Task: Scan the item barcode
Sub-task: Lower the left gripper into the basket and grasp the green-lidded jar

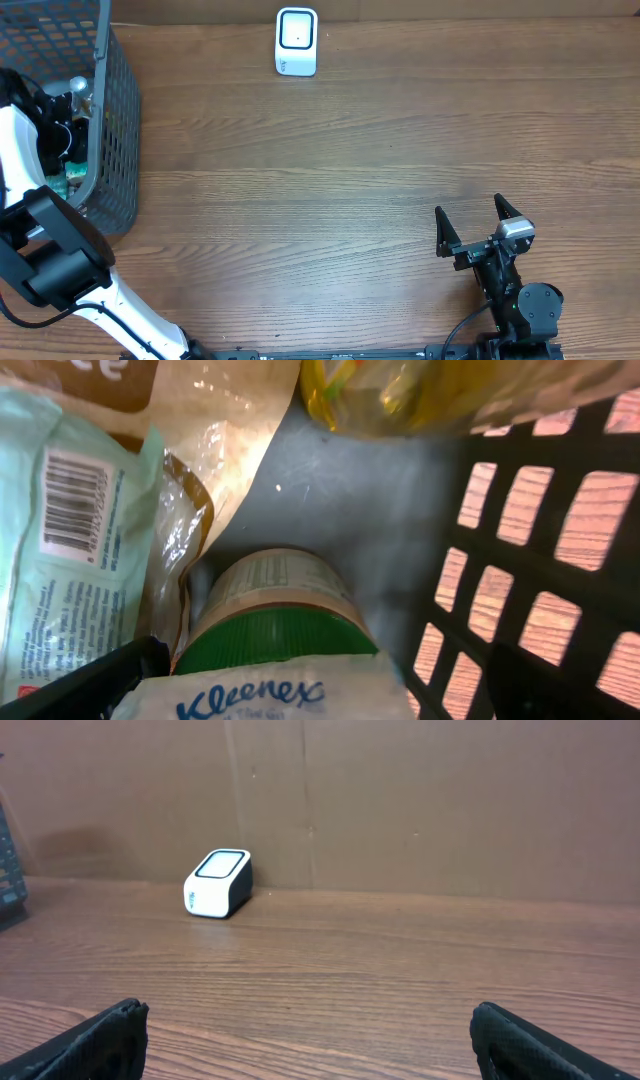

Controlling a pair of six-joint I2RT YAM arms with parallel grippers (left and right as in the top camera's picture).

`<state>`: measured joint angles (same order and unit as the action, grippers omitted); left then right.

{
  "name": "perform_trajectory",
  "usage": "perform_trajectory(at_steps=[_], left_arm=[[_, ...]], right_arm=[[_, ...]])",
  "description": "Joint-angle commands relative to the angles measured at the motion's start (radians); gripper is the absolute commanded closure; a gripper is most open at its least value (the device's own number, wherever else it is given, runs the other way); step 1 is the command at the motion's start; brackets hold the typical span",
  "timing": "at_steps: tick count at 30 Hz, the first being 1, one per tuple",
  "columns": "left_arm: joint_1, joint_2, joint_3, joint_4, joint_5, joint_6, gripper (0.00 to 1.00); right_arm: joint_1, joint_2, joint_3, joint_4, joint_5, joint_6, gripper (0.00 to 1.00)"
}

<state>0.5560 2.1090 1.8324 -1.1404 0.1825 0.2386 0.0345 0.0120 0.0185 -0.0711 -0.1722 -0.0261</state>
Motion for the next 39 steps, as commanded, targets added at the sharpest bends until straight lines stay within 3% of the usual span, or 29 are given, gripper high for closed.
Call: perform_trajectory(at_steps=[1, 4, 8, 11, 20, 39], left_arm=[[0.000, 0.014, -0.014, 0.008, -0.006, 0.000, 0.07], [0.000, 0.014, -0.014, 0.005, -0.006, -0.022, 0.18], [-0.002, 0.014, -0.018, 0.004, -0.024, -0.027, 0.18], [-0.001, 0.014, -0.018, 0.005, -0.036, -0.031, 0.12], [-0.006, 0.014, -0.026, 0.007, -0.036, -0.030, 0.15], [-0.006, -0.014, -0.023, -0.010, -0.036, -0.046, 0.59]], right_arm=[[0.005, -0.009, -0.011, 0.005, 0.003, -0.005, 0.00], [0.005, -0.009, -0.011, 0.005, 0.003, -0.005, 0.00], [0.005, -0.009, -0.011, 0.005, 0.003, -0.005, 0.00], [0.005, -0.009, -0.011, 0.005, 0.003, -0.005, 0.00], [0.005, -0.009, -0.011, 0.005, 0.003, -0.005, 0.00], [0.005, -0.009, -0.011, 0.005, 0.003, -0.005, 0.00]])
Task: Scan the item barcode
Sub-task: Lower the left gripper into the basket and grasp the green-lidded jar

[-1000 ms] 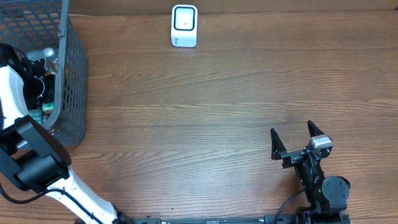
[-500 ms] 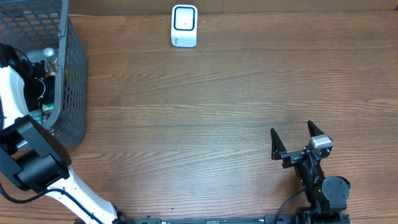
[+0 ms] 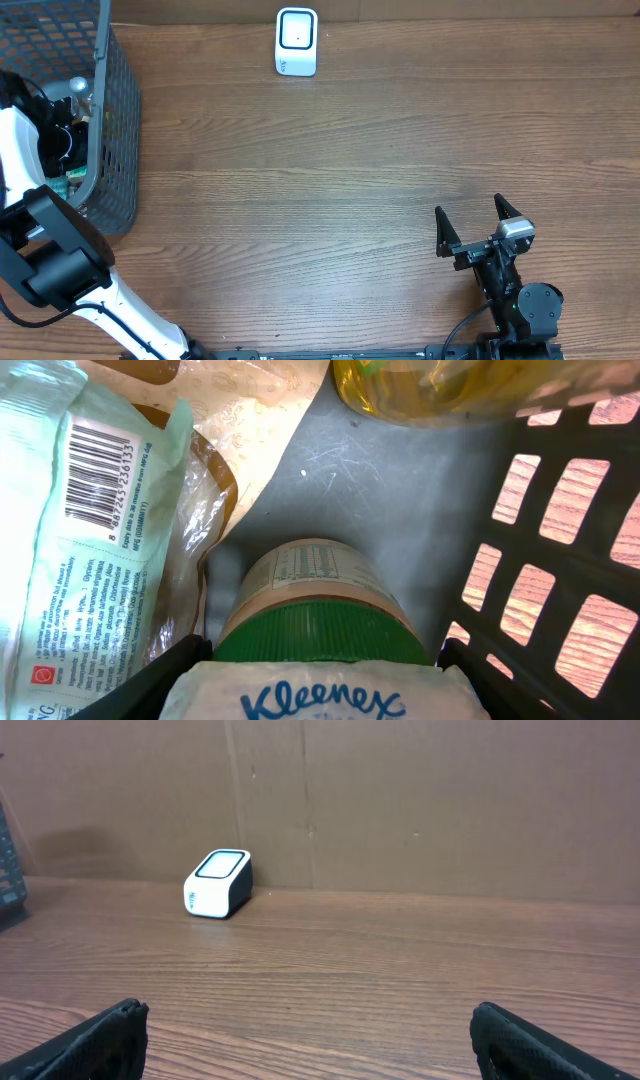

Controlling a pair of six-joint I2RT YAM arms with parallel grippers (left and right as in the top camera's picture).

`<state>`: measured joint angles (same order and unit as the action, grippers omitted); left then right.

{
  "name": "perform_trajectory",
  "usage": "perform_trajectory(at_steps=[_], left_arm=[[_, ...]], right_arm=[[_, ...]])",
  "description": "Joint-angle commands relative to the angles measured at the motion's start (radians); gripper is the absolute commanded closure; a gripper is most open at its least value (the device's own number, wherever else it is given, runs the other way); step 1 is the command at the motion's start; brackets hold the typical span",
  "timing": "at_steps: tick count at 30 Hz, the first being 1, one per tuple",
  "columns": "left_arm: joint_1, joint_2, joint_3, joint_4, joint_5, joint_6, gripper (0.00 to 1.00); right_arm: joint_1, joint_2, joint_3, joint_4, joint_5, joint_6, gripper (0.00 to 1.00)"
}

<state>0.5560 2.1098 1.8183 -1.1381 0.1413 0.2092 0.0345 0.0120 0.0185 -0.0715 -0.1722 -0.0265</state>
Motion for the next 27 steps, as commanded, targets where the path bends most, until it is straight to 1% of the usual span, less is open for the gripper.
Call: perform_trajectory(at_steps=[1, 4, 18, 24, 27], left_arm=[[-0.006, -0.028, -0.009, -0.009, 0.005, -0.016, 0.59], [-0.005, -0.081, -0.008, 0.011, 0.005, -0.024, 0.59], [-0.005, -0.552, -0.007, 0.138, 0.005, -0.171, 0.59], [-0.014, -0.739, -0.007, 0.191, 0.009, -0.260, 0.59], [-0.050, -0.831, -0.007, 0.195, 0.009, -0.311, 0.59]], right_arm=[[0.005, -0.009, -0.011, 0.005, 0.003, -0.005, 0.00], [0.005, -0.009, -0.011, 0.005, 0.003, -0.005, 0.00], [0.005, -0.009, -0.011, 0.005, 0.003, -0.005, 0.00], [0.005, -0.009, -0.011, 0.005, 0.003, -0.005, 0.00], [0.005, -0.009, -0.011, 0.005, 0.003, -0.005, 0.00]])
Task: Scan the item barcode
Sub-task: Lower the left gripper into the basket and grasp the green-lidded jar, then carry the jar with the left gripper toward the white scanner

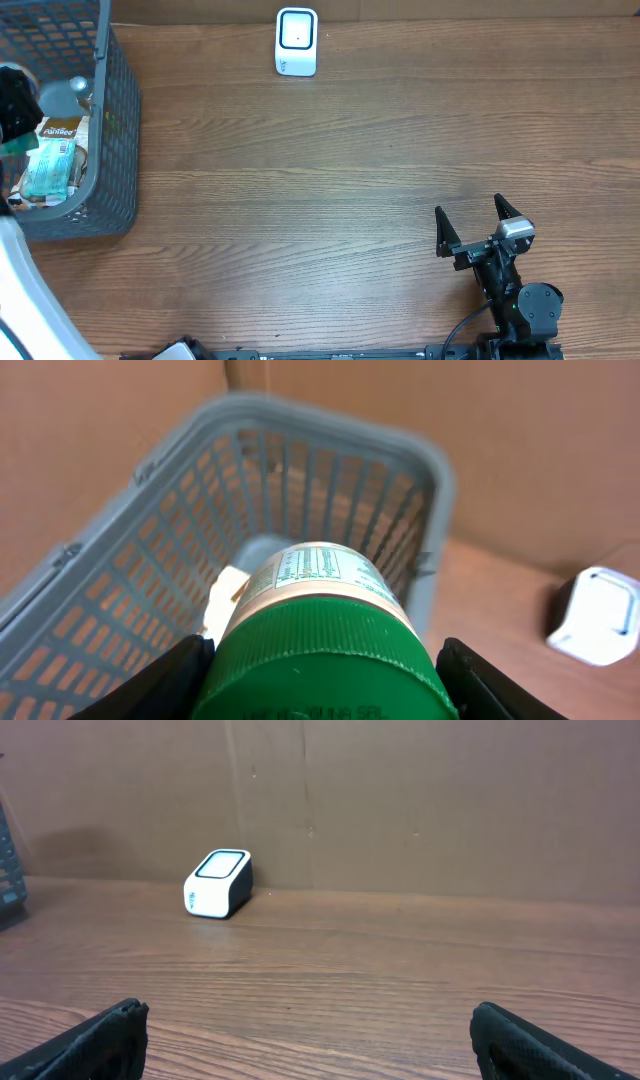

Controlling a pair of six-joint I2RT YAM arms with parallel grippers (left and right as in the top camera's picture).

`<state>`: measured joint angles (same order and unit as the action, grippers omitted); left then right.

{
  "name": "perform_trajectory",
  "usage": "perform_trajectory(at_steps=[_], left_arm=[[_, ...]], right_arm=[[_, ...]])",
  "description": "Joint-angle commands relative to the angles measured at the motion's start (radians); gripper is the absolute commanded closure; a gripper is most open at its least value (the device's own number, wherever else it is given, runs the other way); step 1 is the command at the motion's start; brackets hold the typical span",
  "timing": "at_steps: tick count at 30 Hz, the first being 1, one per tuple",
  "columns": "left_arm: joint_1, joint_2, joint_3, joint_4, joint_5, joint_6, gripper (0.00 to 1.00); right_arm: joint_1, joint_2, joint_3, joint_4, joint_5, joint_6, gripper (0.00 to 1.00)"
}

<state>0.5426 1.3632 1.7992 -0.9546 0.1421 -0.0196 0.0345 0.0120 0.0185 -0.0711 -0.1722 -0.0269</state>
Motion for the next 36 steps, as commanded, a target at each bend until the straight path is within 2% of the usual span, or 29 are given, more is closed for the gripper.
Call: perform_trajectory(at_steps=[1, 8, 17, 32, 36], left_arm=[[-0.050, -0.103, 0.012, 0.011, 0.008, -0.086, 0.59], [-0.187, -0.212, 0.012, -0.022, 0.009, -0.120, 0.59], [-0.463, -0.251, 0.012, -0.087, -0.051, -0.185, 0.61], [-0.857, -0.119, 0.012, -0.247, -0.307, -0.243, 0.60], [-0.933, -0.055, 0.012, -0.254, -0.309, -0.290, 0.62]], right_arm=[[0.005, -0.009, -0.011, 0.005, 0.003, -0.004, 0.00], [0.005, -0.009, -0.011, 0.005, 0.003, -0.004, 0.00], [0.005, -0.009, -0.011, 0.005, 0.003, -0.004, 0.00], [0.005, -0.009, -0.011, 0.005, 0.003, -0.004, 0.00], [0.005, -0.009, -0.011, 0.005, 0.003, -0.004, 0.00]])
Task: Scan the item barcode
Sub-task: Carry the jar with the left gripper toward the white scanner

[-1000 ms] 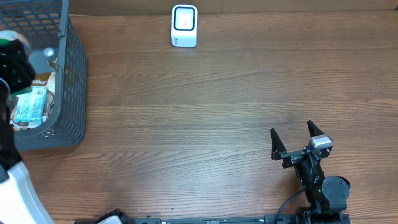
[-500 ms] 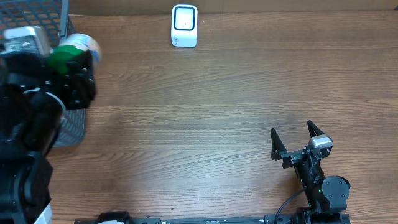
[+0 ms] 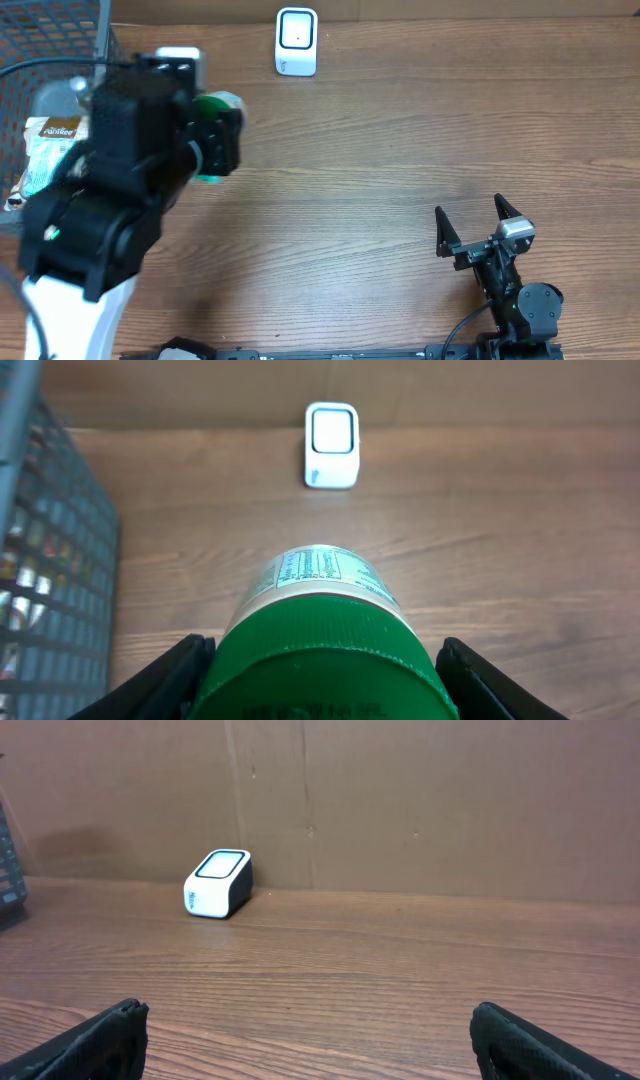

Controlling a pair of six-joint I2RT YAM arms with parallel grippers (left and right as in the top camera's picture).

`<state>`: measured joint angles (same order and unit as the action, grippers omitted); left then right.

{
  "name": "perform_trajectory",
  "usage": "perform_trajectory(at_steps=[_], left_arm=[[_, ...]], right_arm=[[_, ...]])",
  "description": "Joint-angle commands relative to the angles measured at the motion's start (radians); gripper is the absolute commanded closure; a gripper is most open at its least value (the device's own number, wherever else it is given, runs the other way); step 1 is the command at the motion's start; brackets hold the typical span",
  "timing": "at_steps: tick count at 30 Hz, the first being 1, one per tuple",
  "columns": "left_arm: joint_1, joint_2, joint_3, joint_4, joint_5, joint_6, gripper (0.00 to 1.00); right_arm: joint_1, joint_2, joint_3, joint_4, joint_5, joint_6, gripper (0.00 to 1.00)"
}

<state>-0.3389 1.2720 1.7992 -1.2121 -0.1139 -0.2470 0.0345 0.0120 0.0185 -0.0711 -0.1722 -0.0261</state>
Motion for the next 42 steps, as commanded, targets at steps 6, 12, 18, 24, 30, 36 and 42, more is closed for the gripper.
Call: perform_trajectory(at_steps=[6, 12, 18, 24, 30, 36, 42], left_arm=[[-0.137, 0.127, 0.012, -0.005, -0.058, -0.145, 0.66], [-0.220, 0.195, 0.012, -0.003, -0.082, -0.269, 0.67], [-0.314, 0.263, 0.011, 0.005, -0.116, -0.357, 0.66], [-0.375, 0.343, 0.011, 0.001, -0.092, -0.416, 0.67], [-0.391, 0.424, 0.011, 0.005, 0.019, -0.420, 0.76], [-0.392, 0.491, 0.011, -0.017, 0.040, -0.419, 0.76], [-0.395, 0.527, 0.011, -0.017, 0.054, -0.419, 0.75]], right_arm=[[0.005, -0.009, -0.011, 0.005, 0.003, -0.005, 0.00], [0.005, -0.009, -0.011, 0.005, 0.003, -0.005, 0.00], [0.005, -0.009, -0.011, 0.005, 0.003, -0.005, 0.00], [0.005, -0.009, -0.011, 0.005, 0.003, -0.005, 0.00], [0.005, -0.009, -0.011, 0.005, 0.003, -0.005, 0.00], [0.005, -0.009, -0.011, 0.005, 0.003, -0.005, 0.00], [0.005, -0.009, -0.011, 0.005, 0.003, -0.005, 0.00]])
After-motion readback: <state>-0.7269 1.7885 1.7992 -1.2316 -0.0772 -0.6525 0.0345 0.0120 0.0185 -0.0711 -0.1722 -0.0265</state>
